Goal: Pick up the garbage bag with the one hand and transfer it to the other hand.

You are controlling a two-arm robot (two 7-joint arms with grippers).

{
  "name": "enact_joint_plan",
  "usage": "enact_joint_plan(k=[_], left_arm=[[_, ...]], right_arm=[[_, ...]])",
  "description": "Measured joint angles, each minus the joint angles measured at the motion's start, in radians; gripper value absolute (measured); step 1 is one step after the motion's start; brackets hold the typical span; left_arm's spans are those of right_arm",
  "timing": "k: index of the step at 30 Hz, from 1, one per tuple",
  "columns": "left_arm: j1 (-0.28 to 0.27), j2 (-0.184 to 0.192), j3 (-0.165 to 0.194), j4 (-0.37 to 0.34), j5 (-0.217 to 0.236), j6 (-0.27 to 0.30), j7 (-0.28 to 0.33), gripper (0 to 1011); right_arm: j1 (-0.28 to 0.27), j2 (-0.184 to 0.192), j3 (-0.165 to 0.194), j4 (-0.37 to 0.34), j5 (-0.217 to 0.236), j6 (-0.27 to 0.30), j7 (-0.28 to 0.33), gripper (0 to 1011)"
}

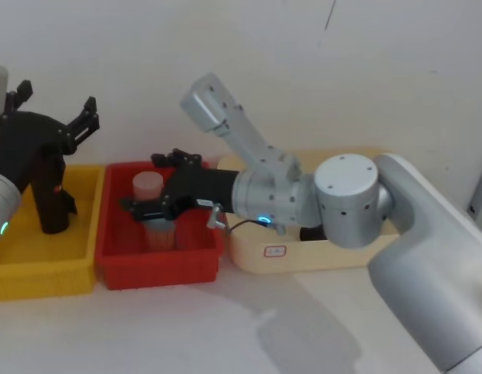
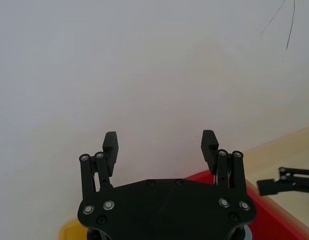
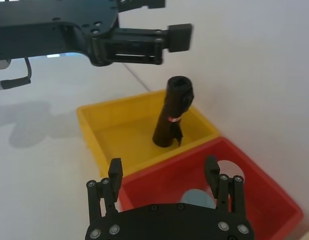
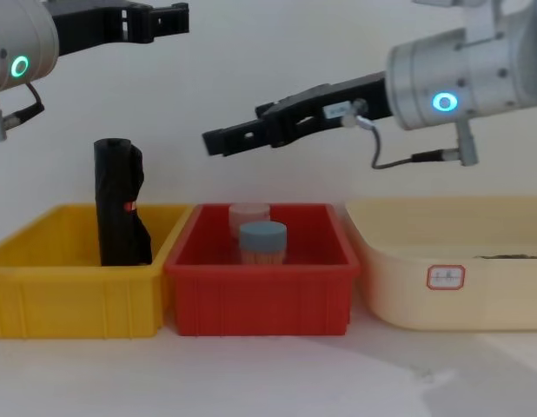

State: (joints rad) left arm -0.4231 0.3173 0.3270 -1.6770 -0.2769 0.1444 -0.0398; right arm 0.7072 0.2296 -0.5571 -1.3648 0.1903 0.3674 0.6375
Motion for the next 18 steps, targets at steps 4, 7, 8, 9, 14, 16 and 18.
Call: enact_joint_plan(k=[4,7,8,9,14,16,18], left_arm=[[0.0,0.0,0.0,0.0,0.0,0.0,0.0,1001],[0.0,0.0,0.0,0.0,0.0,0.0,0.0,1001],[0.0,0.0,0.0,0.0,0.0,0.0,0.0,1001],[0.0,0.0,0.0,0.0,0.0,0.0,0.0,1001],[0.0,0.0,0.0,0.0,0.0,0.0,0.0,1002],[0.0,0.0,0.0,0.0,0.0,0.0,0.0,1001],[0.0,0.0,0.0,0.0,0.0,0.0,0.0,1002]], right_arm=[[0.02,-0.016,-0.021,0.022,-0.011,0.017,-0.004,1001],[0.033,-0.026,-0.034,0.04,-0.018,0.026,-0.013,1001],[0.039,-0.03,-0.04,0.048,-0.022,0.029,-0.017,1001],[0.041,-0.032,-0.042,0.052,-0.024,0.031,-0.019,1001],[0.058,-0.041,-0.061,0.084,-0.037,0.036,-0.033,1001],[0.06,-0.042,-0.063,0.088,-0.038,0.036,-0.034,1001],[0.064,-0.045,-0.069,0.1,-0.043,0.036,-0.039,1002]])
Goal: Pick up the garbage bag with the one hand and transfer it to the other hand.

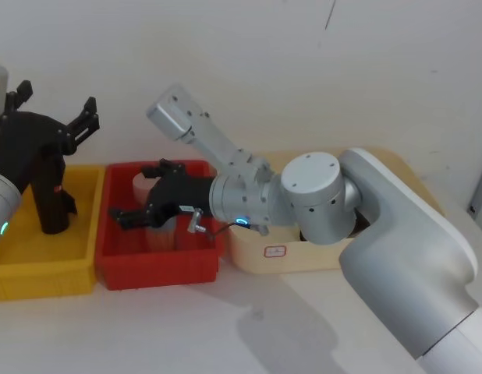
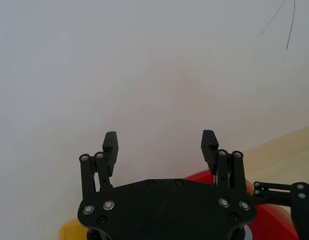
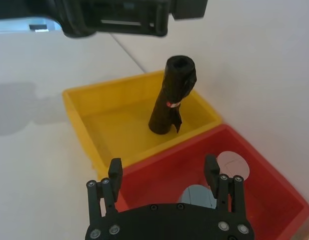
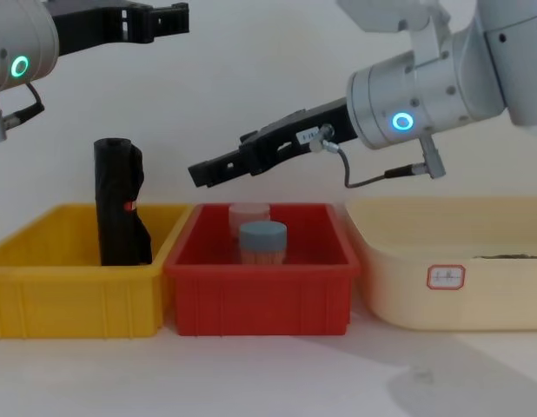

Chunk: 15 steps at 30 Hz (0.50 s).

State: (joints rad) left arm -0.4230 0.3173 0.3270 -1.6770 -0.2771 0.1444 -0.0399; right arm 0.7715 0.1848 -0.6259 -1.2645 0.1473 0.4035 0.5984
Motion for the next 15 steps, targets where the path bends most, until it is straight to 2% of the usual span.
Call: enact_joint_plan(k=[15], left_arm=[[0.0,0.0,0.0,0.0,0.0,0.0,0.0,1001]], right_arm=[[0.042,-0.029,-0.032,0.101,-0.025,-0.024,-0.029,1001]])
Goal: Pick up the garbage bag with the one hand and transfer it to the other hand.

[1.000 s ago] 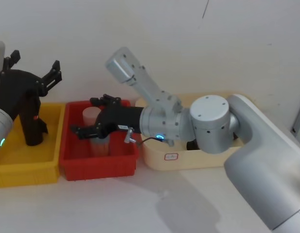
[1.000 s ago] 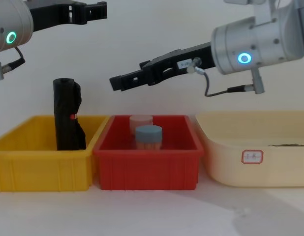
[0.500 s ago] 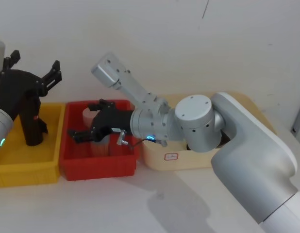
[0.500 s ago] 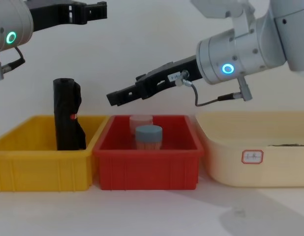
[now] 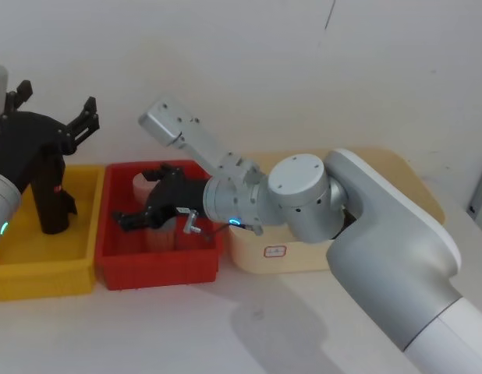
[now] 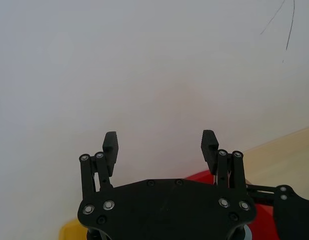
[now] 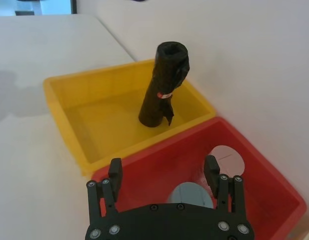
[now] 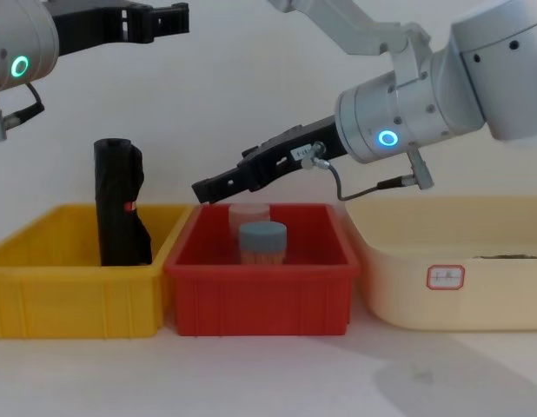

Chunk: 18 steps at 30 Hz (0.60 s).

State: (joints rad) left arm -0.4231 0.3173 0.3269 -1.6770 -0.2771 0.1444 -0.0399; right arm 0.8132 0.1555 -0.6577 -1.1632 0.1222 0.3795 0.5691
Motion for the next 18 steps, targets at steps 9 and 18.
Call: enact_joint_plan(k=[9,18], left_arm=[[0.0,0.0,0.0,0.0,0.0,0.0,0.0,1001],[0.0,0.0,0.0,0.0,0.0,0.0,0.0,1001]], right_arm=[[0.029,-0.023,-0.007,0.077,-0.017,-0.026,-0.01,1002],[0.046,-0.035,-0.015,0.146,-0.035,-0.046,-0.013,1001]])
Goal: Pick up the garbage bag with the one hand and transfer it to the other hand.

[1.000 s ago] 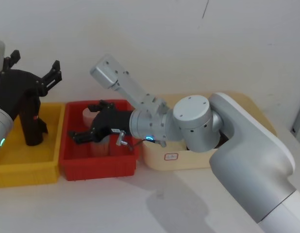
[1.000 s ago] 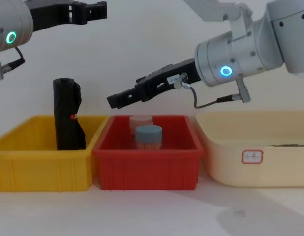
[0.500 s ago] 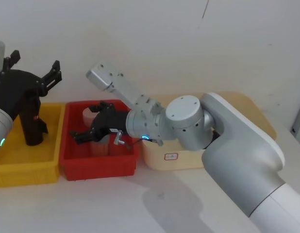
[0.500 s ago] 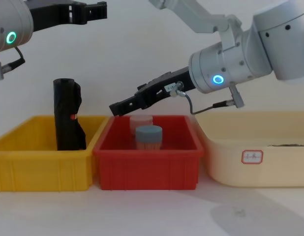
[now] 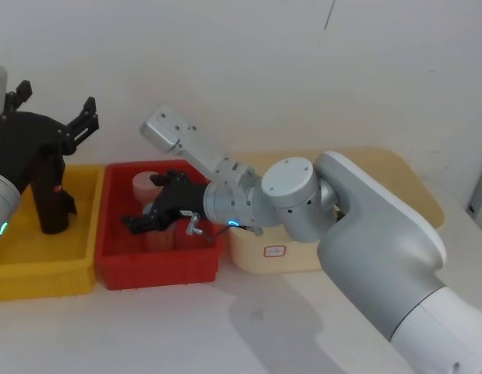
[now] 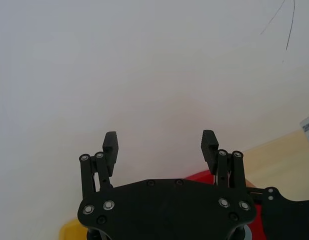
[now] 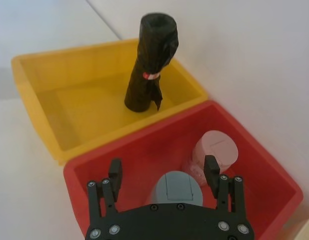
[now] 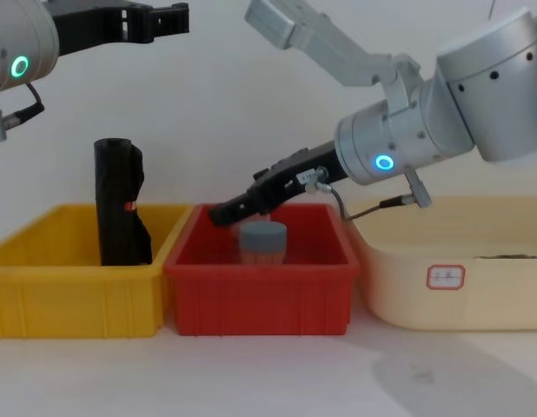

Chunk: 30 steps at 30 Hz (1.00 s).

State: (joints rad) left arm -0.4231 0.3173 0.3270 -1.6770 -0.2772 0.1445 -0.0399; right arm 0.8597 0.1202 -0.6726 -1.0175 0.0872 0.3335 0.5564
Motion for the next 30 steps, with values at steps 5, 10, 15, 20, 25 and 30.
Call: enact_joint_plan(k=[5,10,15,20,25,30], left_arm=[[0.0,0.0,0.0,0.0,0.0,0.0,0.0,1001],[0.0,0.0,0.0,0.0,0.0,0.0,0.0,1001],[0.0,0.0,0.0,0.0,0.0,0.0,0.0,1001],[0.0,0.0,0.0,0.0,0.0,0.0,0.0,1001],[0.0,0.0,0.0,0.0,0.0,0.0,0.0,1001],[0.0,0.0,0.0,0.0,0.0,0.0,0.0,1001]], right_arm=[[0.005,-0.006,-0.002,0.034,-0.009,-0.01,-0.001,1001],[0.009,-0.012,-0.001,0.059,-0.013,-0.019,-0.003,1001],[0.019,-0.023,0.002,0.099,-0.019,-0.032,-0.008,1001],[0.031,-0.034,0.005,0.141,-0.025,-0.045,-0.011,1001],[0.038,-0.042,0.006,0.17,-0.03,-0.053,-0.012,1001],[0.044,-0.048,0.007,0.201,-0.035,-0.057,-0.011,1001]])
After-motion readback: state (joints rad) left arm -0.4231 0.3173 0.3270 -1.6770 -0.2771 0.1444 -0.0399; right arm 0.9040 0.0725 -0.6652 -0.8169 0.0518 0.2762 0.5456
